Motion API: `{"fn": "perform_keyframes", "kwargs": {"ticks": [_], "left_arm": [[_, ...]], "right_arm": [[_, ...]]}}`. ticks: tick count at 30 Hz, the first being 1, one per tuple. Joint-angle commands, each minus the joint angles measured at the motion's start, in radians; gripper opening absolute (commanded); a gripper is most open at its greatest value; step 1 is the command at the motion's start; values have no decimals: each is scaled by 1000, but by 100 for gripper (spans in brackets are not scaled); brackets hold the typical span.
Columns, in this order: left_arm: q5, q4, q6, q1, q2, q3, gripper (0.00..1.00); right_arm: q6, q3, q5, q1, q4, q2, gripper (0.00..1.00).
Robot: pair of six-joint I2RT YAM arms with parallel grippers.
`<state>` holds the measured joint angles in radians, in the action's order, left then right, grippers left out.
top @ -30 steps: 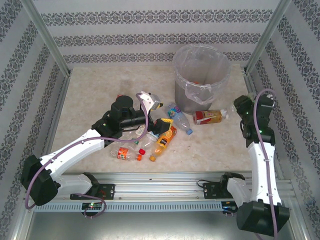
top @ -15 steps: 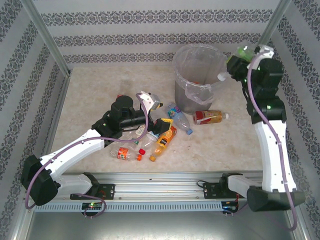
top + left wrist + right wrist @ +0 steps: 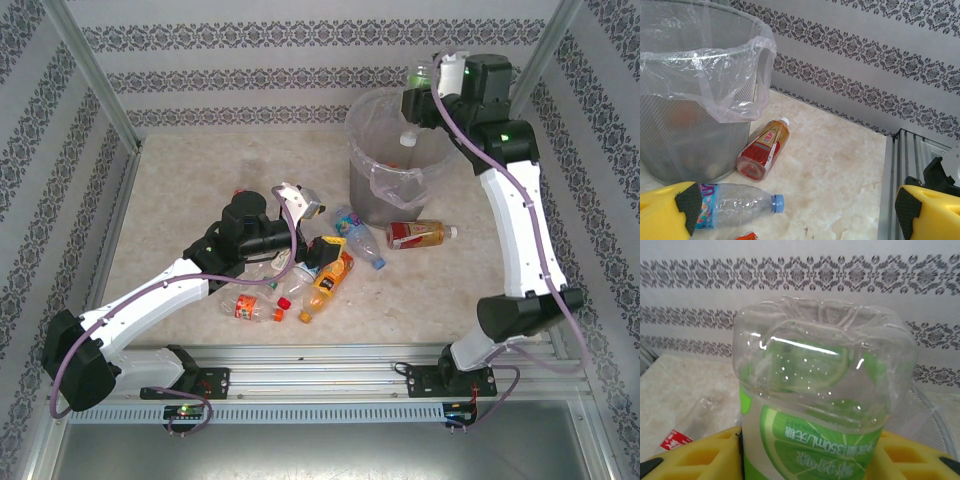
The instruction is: Put the plastic bottles in the bin
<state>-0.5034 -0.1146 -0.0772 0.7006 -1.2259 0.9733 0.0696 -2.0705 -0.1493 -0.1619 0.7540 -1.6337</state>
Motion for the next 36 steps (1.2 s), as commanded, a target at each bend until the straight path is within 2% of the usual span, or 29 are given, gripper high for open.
{"fn": "perform_keyframes", "kwargs": {"ticks": [1,14,29,32,36], "left_arm": [[5,14,27,13,14,33,100],[11,21,35,13,15,35,100],[6,25,37,13,9,35,100],[8,26,39,13,9,36,100],[9,25,37,14,9,36,100]], "right_arm": [[-74,-98,0,-18,122,-75,53],[-122,-289,9,-59,321,-358,54],[-65,-378,-26,-65,469,-543,57],[-61,-378,-27,-67,472,-555,60],[-50,-378,-42,-65,467,-551,71]]}}
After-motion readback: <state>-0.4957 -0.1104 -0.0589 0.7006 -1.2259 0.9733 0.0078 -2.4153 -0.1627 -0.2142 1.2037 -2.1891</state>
